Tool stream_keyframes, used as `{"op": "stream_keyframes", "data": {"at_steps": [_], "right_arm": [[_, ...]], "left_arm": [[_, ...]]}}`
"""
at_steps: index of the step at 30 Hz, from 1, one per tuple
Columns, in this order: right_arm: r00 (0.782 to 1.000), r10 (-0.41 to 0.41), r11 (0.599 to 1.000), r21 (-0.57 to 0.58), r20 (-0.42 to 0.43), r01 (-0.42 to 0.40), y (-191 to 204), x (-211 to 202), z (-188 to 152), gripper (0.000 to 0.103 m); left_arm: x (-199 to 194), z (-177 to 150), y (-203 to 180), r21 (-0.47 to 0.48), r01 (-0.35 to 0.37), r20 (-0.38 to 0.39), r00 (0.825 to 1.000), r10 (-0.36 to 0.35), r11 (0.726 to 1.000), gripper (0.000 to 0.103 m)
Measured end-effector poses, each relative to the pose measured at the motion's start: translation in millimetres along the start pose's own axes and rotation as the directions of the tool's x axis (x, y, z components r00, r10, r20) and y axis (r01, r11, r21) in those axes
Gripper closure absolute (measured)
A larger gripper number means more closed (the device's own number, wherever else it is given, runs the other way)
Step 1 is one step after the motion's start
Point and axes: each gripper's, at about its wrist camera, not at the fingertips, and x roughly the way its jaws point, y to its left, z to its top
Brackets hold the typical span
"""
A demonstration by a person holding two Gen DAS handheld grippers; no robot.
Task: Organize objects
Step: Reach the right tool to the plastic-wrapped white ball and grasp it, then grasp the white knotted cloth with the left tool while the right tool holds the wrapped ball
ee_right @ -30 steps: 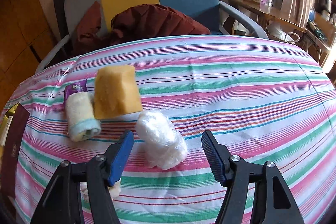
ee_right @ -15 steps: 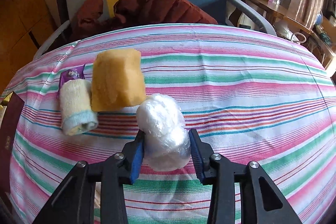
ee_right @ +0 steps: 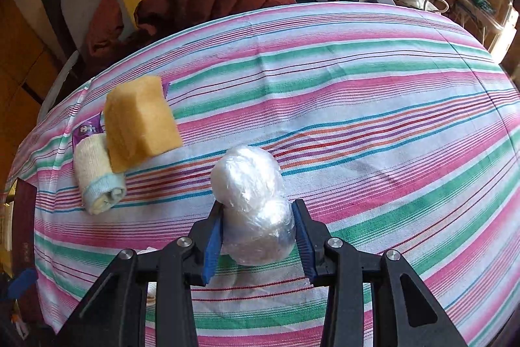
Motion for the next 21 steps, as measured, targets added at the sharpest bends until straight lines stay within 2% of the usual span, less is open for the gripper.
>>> {"op": "stream_keyframes", "data": {"at_steps": [7,10,13,15,18,21], "right_arm": [[1.0,0.022,0.999,0.034,-0.017,-0.021,-8.5,-0.8,-0.9,0.062],[0.999,0.038,0.998,0.056,-0.018,-0.037,-12.3,-1.8,-0.7,0.062],[0.999,0.041,0.997,0.058,-0.02,-0.04,-11.1,-2.3,-0.5,0.062],[0.999,0.046,0.997,0.056,-0.021,-0.044,-10.8,-2.9,-0.9,0.062],[0.998,0.055,0.997,0.057,-0.023,-0.053,-11.7,-4.7,-0.6,0.062],[0.997,0.068,0.996,0.06,-0.022,-0.067,-13.1,-10.3,-3.7,0.062]], "left_arm": [[58.0,23.3,-31.3,0.1,0.058,-0.073,0.996,-0.051,0.993,0.036],[73.9,26.4,-34.1,0.111,0.06,-0.085,0.995,-0.051,0.992,0.036],[83.6,24.0,-32.2,0.102,0.064,-0.088,0.995,-0.056,0.993,0.049],[87.7,18.4,-31.5,0.115,0.051,-0.088,0.995,-0.041,0.992,0.061],[83.9,10.1,-31.1,0.147,0.037,-0.066,0.997,-0.027,0.988,0.069],[77.8,4.3,-24.3,0.122,0.023,-0.05,0.999,-0.017,0.992,0.07]]}}
